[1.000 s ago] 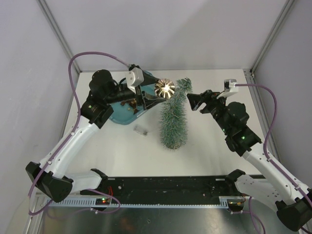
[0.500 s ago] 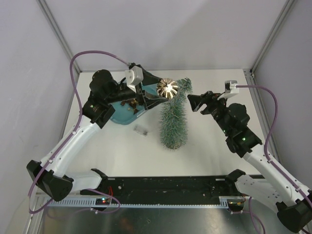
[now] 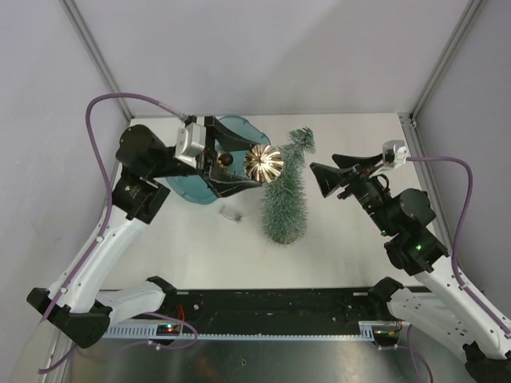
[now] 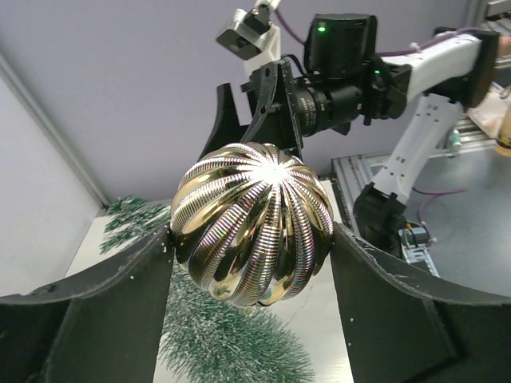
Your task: Decorate the small christmas tree
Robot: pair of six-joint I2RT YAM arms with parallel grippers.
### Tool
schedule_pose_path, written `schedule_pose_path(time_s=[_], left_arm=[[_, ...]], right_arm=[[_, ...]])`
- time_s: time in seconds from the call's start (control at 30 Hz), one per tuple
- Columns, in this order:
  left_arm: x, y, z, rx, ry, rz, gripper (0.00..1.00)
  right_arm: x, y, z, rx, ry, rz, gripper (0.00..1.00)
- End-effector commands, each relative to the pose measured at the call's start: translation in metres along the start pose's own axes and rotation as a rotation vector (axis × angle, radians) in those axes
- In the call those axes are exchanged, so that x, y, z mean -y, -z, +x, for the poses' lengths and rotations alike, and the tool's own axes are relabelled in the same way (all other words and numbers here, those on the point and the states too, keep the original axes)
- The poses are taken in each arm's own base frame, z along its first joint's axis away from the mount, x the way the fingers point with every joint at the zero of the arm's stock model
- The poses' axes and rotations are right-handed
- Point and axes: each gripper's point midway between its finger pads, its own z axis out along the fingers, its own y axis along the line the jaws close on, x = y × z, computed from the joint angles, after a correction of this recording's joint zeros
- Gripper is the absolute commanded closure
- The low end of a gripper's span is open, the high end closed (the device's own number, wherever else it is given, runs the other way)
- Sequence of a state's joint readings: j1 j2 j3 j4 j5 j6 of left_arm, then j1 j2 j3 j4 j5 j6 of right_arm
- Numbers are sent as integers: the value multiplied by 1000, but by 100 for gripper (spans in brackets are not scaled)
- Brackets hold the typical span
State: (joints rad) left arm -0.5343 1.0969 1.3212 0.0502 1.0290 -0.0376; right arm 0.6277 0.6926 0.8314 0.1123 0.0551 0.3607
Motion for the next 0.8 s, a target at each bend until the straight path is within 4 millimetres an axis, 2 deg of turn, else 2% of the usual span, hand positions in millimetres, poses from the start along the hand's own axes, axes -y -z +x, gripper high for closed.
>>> schedule_pose_path(time_s=[0.0,0.2,0.4,0.5,0.77], left_arm=[[24,5,-21,27,-8,99,85],[33,7,-31,40,11,127,85],[39,8,-33,46,21,137,84],[41,9,-33,49,24,147,84],[59,14,-35,42,46,220,85]], right_arm=[[-28,4,-8,28,65,-118,17],[-69,11,2,6,85,-272,17],[-98,12,14,-13,118,-308,18],[-106,7,19,-19,140,-297,18],[-120,2,14,-2,149,-317,19]])
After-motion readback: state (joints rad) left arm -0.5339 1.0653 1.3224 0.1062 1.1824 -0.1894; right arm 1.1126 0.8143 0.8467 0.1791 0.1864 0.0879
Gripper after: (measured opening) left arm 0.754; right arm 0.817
